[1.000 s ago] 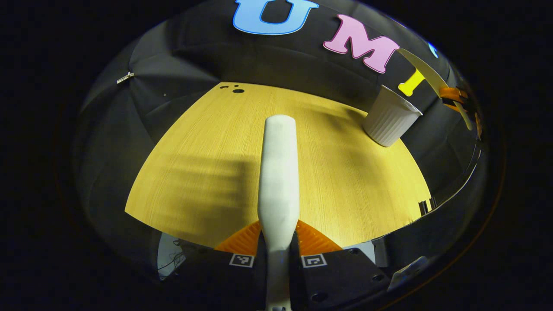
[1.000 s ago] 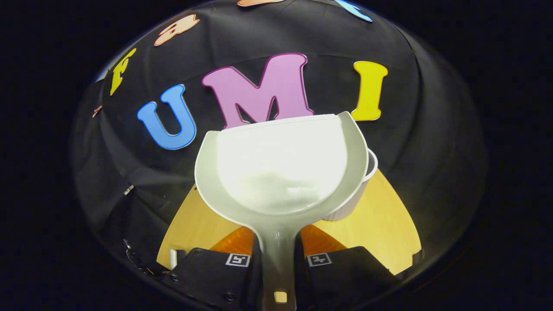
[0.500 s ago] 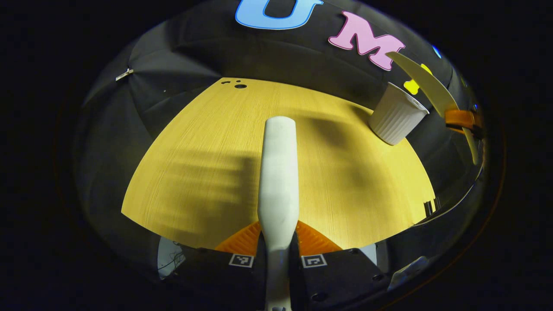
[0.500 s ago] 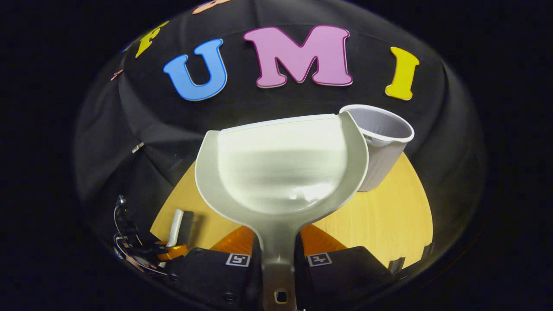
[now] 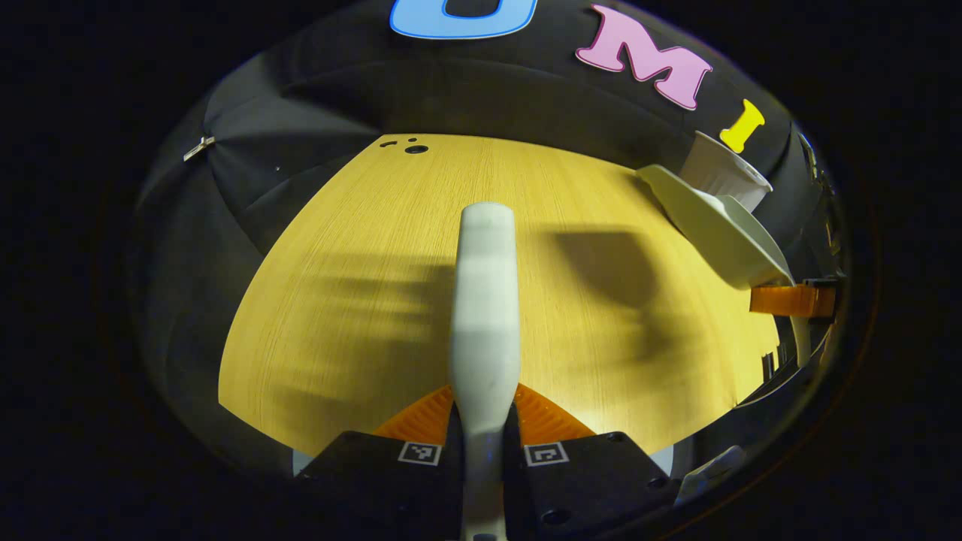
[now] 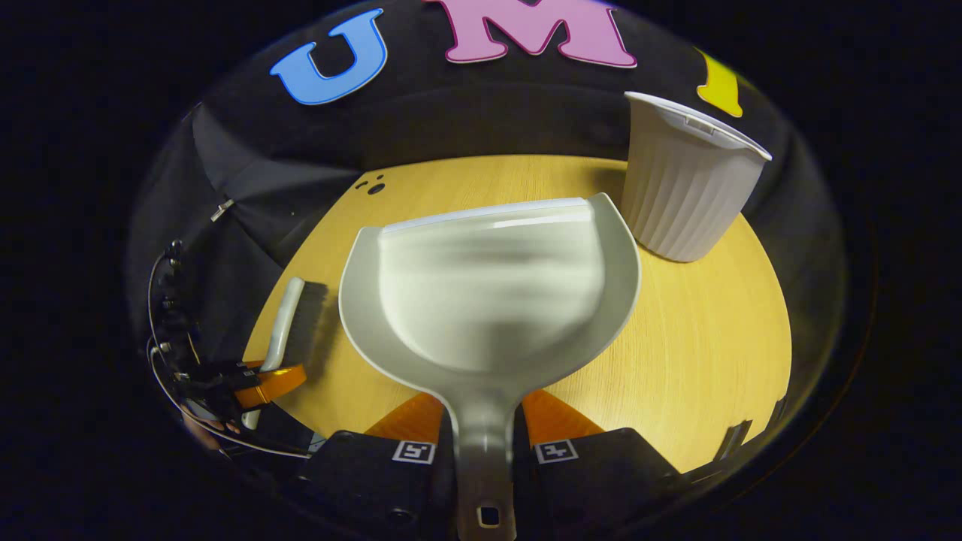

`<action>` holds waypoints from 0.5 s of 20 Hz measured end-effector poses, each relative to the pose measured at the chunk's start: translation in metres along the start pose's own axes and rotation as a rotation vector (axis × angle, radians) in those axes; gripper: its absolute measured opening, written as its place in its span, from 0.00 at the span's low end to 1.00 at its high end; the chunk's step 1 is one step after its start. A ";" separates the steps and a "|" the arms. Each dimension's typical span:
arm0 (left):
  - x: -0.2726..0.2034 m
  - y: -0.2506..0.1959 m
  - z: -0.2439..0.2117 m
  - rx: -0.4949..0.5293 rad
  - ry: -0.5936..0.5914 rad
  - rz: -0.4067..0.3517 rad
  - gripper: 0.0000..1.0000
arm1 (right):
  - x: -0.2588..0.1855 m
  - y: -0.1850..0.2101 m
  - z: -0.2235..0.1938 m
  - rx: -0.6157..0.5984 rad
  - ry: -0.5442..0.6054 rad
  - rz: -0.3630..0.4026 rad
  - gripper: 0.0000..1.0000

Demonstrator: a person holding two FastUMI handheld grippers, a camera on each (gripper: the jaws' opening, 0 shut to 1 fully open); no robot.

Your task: Pick up the small broom and dustpan from the desktop, sweep the trash into the dustpan with the broom, and then empty the trash into the garbage bin.

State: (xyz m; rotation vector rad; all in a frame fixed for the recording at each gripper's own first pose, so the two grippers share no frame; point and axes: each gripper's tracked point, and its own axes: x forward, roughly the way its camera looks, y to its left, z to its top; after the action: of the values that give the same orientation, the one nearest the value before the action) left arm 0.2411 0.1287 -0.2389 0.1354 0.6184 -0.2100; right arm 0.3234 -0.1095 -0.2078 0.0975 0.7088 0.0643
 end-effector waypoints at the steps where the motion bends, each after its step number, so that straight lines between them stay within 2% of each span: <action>1: 0.007 0.000 0.002 0.007 0.008 0.006 0.26 | 0.009 -0.001 -0.004 0.000 0.013 -0.004 0.29; 3: 0.020 -0.003 0.008 0.022 0.025 0.018 0.26 | 0.027 -0.006 -0.010 0.001 0.035 -0.011 0.37; 4: 0.025 -0.004 0.011 0.033 0.032 0.026 0.26 | 0.035 -0.010 -0.013 0.000 0.050 -0.018 0.33; 7: 0.044 -0.006 0.013 0.065 0.067 0.053 0.27 | 0.057 -0.021 -0.020 0.000 0.093 -0.036 0.34; 8: 0.049 -0.007 0.015 0.077 0.080 0.060 0.26 | 0.058 -0.022 -0.021 0.008 0.108 -0.039 0.30; 10: 0.055 -0.013 0.018 0.110 0.099 0.074 0.27 | 0.065 -0.025 -0.025 0.041 0.130 -0.049 0.38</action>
State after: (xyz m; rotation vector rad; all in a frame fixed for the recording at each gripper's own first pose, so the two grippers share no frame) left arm 0.2922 0.1039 -0.2572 0.2756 0.6995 -0.1660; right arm 0.3569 -0.1269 -0.2718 0.1154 0.8423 0.0090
